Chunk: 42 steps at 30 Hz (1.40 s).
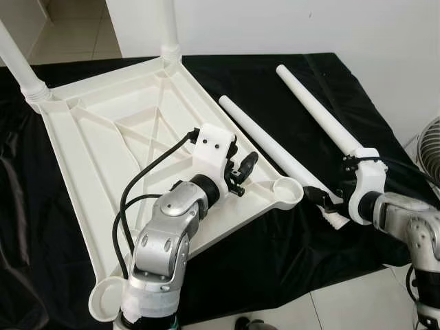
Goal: Building children table
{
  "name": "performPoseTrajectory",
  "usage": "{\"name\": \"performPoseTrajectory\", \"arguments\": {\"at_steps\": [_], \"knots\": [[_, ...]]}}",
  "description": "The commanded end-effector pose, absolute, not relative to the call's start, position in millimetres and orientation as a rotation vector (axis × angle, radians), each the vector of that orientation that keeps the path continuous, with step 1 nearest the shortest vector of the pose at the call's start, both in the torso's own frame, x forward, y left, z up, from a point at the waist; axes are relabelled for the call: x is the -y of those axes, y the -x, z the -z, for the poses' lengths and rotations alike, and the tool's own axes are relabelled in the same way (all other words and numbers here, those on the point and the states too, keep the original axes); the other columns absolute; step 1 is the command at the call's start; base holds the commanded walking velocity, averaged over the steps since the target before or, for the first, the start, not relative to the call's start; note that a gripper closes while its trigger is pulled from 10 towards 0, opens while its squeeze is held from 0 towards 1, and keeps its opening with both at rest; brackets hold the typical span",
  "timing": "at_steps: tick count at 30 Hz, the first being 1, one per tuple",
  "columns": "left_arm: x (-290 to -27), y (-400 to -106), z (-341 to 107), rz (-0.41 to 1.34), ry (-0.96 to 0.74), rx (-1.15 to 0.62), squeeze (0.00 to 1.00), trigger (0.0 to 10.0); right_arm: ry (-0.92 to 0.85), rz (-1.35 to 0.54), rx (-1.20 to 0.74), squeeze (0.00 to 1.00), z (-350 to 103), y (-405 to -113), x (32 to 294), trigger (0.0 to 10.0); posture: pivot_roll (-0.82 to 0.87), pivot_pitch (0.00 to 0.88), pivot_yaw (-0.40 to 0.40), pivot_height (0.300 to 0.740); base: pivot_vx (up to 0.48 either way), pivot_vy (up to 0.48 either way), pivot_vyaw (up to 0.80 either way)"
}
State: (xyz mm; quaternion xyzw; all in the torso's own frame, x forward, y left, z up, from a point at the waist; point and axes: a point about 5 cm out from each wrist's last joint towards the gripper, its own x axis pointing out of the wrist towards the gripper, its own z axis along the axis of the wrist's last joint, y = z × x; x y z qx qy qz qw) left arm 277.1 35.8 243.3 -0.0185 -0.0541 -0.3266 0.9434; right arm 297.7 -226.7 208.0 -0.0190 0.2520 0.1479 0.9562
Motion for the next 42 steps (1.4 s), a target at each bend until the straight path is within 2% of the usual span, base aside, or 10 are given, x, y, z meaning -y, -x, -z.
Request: {"name": "performPoseTrajectory", "arguments": {"at_steps": [1, 12, 13, 14, 22, 24, 25, 26, 27, 42], "knots": [[-28.7, -276.3, -244.4, 0.675, 0.076, 0.116, 0.00, 10.0, 0.011, -0.320, -0.671, 0.00, -185.7, -294.7, 224.7, 10.0, -0.04, 0.172, -0.027, 0.740, 0.000, 0.000, 0.00], [-24.6, -276.8, -245.5, 0.645, 0.107, 0.128, 0.00, 10.0, 0.104, -0.342, -0.910, 0.00, -172.3, -294.4, 228.0, 8.1, -0.06, 0.179, -0.074, 0.740, 0.000, 0.000, 0.00], [-24.4, -276.5, -245.5, 0.638, 0.112, 0.130, 0.00, 10.0, 0.117, -0.343, -0.941, 0.00, -169.3, -293.0, 229.7, 3.0, -0.06, 0.182, -0.081, 0.740, 0.000, 0.000, 0.00], [-24.3, -276.0, -245.5, 0.634, 0.118, 0.130, 0.00, 10.0, 0.116, -0.331, -0.980, 0.00, -166.8, -291.9, 232.2, 0.0, -0.06, 0.184, -0.085, 0.740, 0.000, 0.000, 0.00], [-24.7, -275.1, -244.3, 0.634, 0.118, 0.130, 0.00, 10.0, 0.141, -0.303, -1.012, 0.00, -164.0, -294.7, 239.7, 0.0, -0.06, 0.188, -0.085, 0.740, 0.000, 0.000, 0.00], [-26.3, -275.0, -243.9, 0.637, 0.110, 0.127, 0.00, 10.0, 0.117, -0.293, -0.872, 0.00, -173.8, -305.9, 238.8, 4.8, -0.05, 0.188, -0.068, 0.740, 0.000, 0.000, 0.00], [-26.3, -275.0, -243.9, 0.637, 0.110, 0.127, 0.00, 10.0, 0.117, -0.293, -0.872, 0.00, -173.8, -305.9, 238.8, 4.8, -0.05, 0.188, -0.068, 0.740, 0.000, 0.000, 0.00], [-27.1, -275.0, -243.7, 0.639, 0.106, 0.127, 0.00, 10.0, 0.105, -0.293, -0.801, 0.00, -179.5, -310.5, 237.4, 9.6, -0.04, 0.187, -0.060, 0.740, 0.000, 0.000, 0.00], [-27.6, -275.0, -243.6, 0.640, 0.104, 0.127, 0.00, 10.0, 0.098, -0.294, -0.759, 0.00, -183.1, -313.0, 236.5, 10.0, -0.04, 0.187, -0.060, 0.740, 0.000, 0.000, 0.00], [-32.4, -277.5, -244.6, 0.695, 0.075, 0.143, 0.00, 10.0, 0.060, -0.316, -0.250, 0.00, -228.2, -326.1, 231.7, 10.0, -0.04, 0.163, -0.005, 0.740, 0.000, 0.000, 0.00]]}}
